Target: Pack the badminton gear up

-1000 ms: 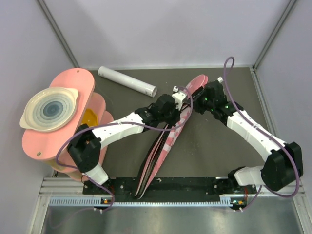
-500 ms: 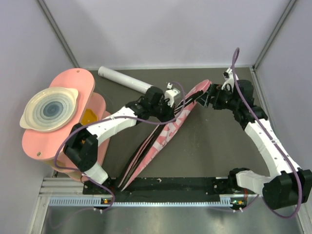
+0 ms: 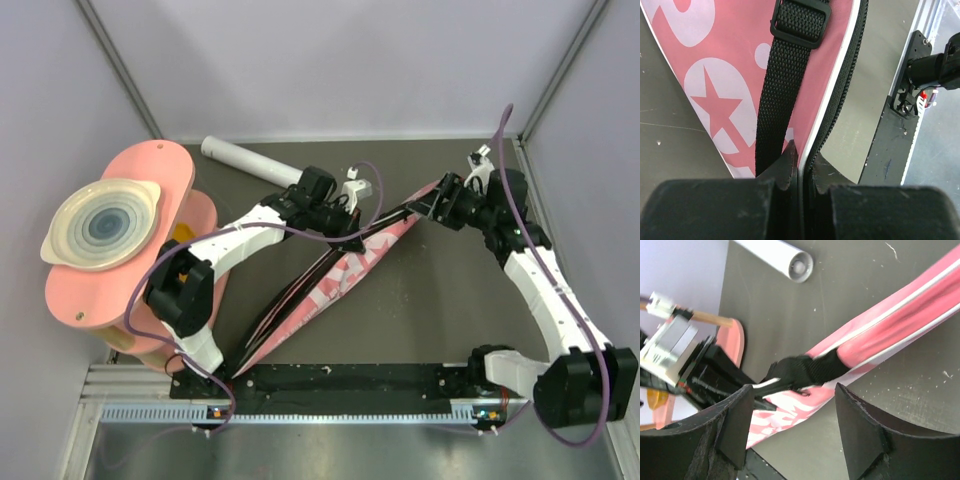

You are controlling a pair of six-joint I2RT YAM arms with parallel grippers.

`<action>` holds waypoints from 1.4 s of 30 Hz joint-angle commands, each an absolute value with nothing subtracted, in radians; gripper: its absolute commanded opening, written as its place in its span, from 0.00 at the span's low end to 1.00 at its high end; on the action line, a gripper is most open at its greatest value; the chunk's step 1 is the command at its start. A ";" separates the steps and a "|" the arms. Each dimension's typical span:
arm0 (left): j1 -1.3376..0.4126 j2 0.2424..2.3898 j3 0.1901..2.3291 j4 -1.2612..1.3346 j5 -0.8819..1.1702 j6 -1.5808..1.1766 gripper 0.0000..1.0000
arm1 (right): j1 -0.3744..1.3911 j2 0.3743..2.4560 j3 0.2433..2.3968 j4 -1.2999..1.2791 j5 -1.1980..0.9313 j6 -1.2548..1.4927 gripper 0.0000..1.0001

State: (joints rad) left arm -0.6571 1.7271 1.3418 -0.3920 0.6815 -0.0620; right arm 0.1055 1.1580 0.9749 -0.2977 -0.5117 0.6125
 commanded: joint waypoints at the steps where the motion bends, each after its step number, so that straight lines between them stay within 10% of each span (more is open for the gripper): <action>1: -0.649 1.735 1.402 -0.402 0.772 -0.107 0.00 | 0.124 1.045 0.933 -0.195 -0.563 0.439 0.64; 13: -0.638 1.761 1.411 -0.400 0.868 -0.144 0.00 | 0.258 1.106 0.986 -0.325 -0.425 0.219 0.36; 42: -0.640 1.763 1.404 -0.407 0.894 -0.155 0.00 | 0.475 1.155 1.025 -0.345 0.104 0.221 0.26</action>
